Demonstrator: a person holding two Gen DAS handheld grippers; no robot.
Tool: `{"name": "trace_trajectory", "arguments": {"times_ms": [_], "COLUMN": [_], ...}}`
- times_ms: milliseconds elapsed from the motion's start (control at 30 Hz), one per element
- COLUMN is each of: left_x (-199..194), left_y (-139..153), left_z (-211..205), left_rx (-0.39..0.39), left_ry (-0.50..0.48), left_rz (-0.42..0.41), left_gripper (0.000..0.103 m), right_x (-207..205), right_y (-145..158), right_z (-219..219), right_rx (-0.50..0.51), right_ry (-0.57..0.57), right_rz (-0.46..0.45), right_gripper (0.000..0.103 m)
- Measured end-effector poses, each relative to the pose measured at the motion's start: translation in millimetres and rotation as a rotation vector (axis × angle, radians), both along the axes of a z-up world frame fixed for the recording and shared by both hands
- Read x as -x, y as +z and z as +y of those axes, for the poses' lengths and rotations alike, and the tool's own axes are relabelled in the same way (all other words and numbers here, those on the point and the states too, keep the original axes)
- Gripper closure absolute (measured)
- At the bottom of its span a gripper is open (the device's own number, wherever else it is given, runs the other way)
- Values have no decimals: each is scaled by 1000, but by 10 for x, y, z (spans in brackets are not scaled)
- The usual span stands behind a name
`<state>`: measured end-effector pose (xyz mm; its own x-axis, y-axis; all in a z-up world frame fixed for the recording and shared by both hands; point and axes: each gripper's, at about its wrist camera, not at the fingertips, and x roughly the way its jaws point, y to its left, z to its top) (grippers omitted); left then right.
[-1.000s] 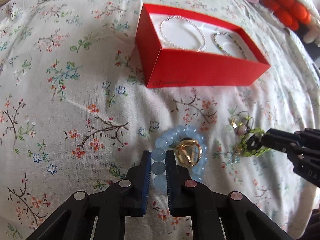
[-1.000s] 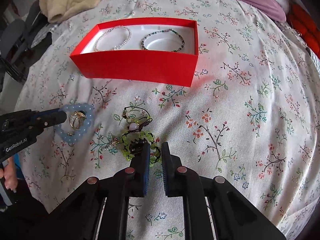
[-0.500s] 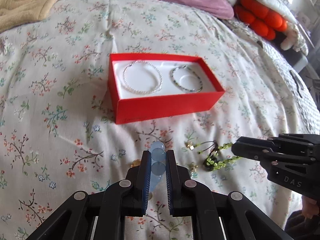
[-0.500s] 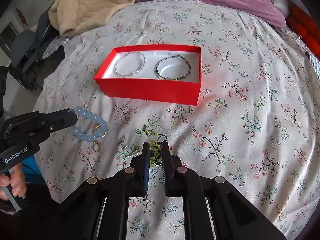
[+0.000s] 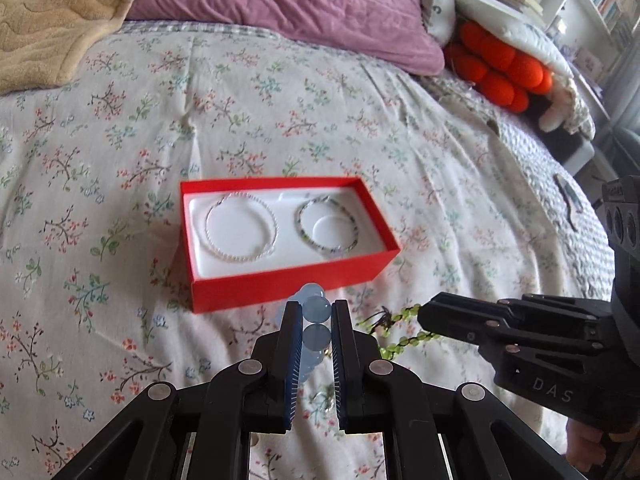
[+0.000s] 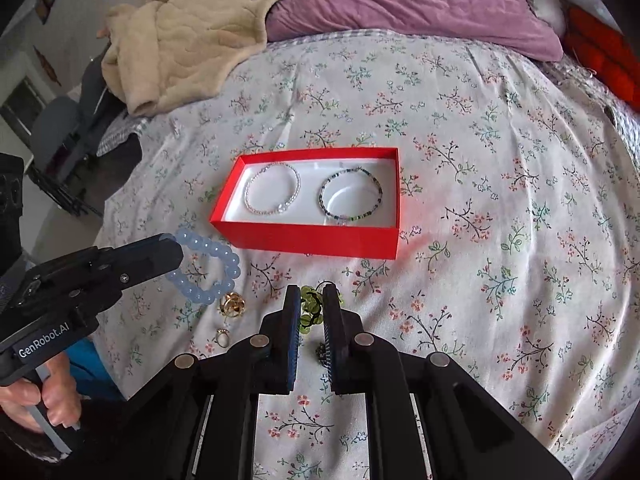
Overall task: Organize jewelry
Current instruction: 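Lift both bracelets into the red box and open both tools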
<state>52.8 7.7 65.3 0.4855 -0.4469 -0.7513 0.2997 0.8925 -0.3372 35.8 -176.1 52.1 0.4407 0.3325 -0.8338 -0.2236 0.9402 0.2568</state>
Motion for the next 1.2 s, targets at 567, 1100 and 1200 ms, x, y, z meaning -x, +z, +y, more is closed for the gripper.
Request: {"name": "trace_trajectory", "arguments": {"times_ms": [567,1100,1200], "left_x": [-754,-989,-977], "left_y": [-107,-685,-702], "left_z": [-41,149,131], "left_rx": [184,-86,-93], "left_ry": [111,234,222], "left_rz": [8,99,105], "left_gripper": [95,94,94], "right_x": [-455,-772,-867], "right_y": [231,-43,-235], "right_z": [-140,352,328], "right_rx": [-58,-50,22], "right_ry": [-109,32,9], "right_rz": [-122,-131,-91], "right_gripper": [91,91,91]}}
